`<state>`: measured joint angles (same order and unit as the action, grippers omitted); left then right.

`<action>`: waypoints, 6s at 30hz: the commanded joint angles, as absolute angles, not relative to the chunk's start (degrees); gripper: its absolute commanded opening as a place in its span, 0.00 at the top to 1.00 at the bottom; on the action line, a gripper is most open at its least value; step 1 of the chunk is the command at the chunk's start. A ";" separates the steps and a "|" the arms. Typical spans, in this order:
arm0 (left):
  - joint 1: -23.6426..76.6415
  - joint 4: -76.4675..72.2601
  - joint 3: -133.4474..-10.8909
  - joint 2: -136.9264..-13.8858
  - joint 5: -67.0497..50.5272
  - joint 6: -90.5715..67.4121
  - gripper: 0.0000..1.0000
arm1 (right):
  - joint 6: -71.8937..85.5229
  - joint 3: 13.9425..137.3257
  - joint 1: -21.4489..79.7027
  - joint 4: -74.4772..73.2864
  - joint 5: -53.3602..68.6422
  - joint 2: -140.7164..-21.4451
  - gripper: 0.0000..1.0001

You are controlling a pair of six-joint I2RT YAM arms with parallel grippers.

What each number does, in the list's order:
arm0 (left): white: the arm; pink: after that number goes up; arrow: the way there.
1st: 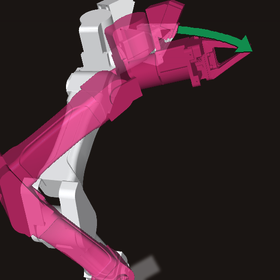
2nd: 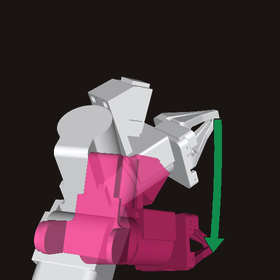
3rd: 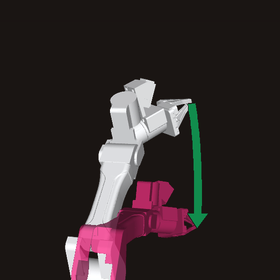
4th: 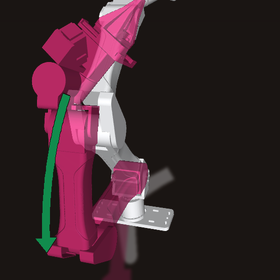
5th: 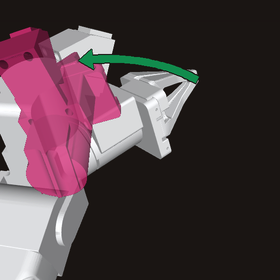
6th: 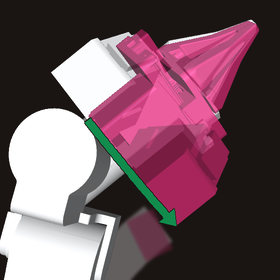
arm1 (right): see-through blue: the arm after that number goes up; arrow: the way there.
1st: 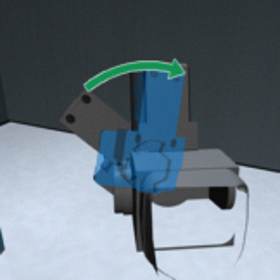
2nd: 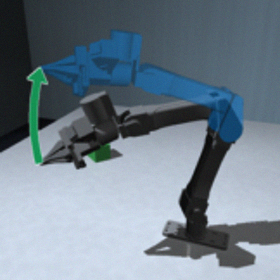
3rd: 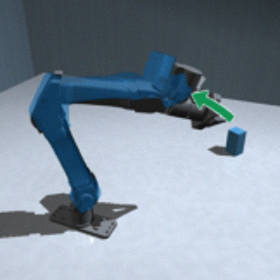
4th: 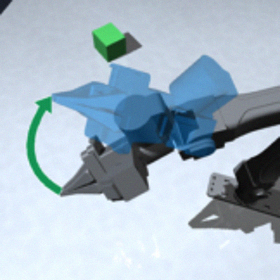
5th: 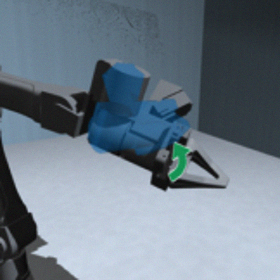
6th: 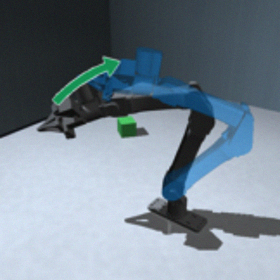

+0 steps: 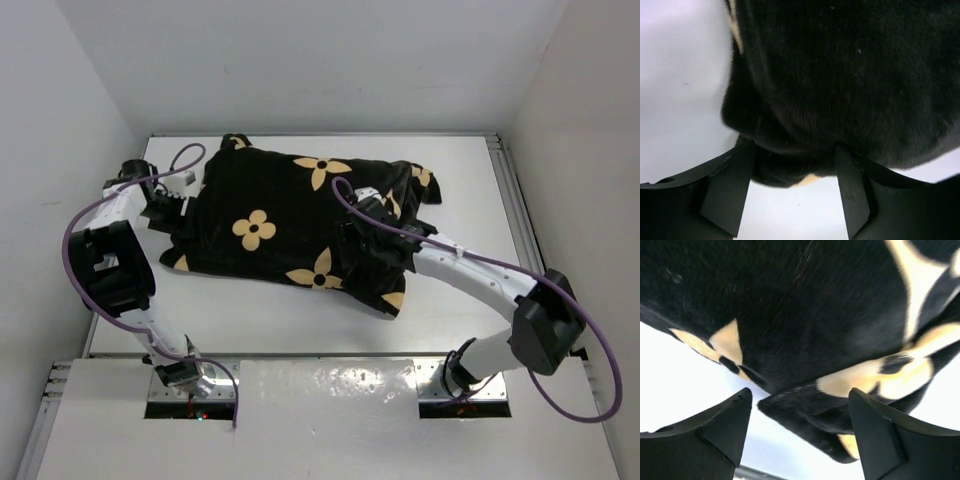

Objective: Put the pillow into the pillowcase

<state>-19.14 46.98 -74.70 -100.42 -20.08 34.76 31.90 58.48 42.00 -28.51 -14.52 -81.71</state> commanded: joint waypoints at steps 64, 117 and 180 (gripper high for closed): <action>-28.74 47.99 -65.74 -92.55 -9.76 37.97 1.00 | 54.31 93.24 -3.87 -15.47 -2.55 -129.27 0.39; -27.86 44.56 -66.45 -95.45 -13.71 37.97 0.98 | 39.10 39.02 6.41 -15.98 -10.90 -72.78 0.69; -14.34 40.96 -79.71 -93.50 -17.49 32.52 0.70 | 47.89 45.51 13.70 -2.20 -6.59 -78.07 0.85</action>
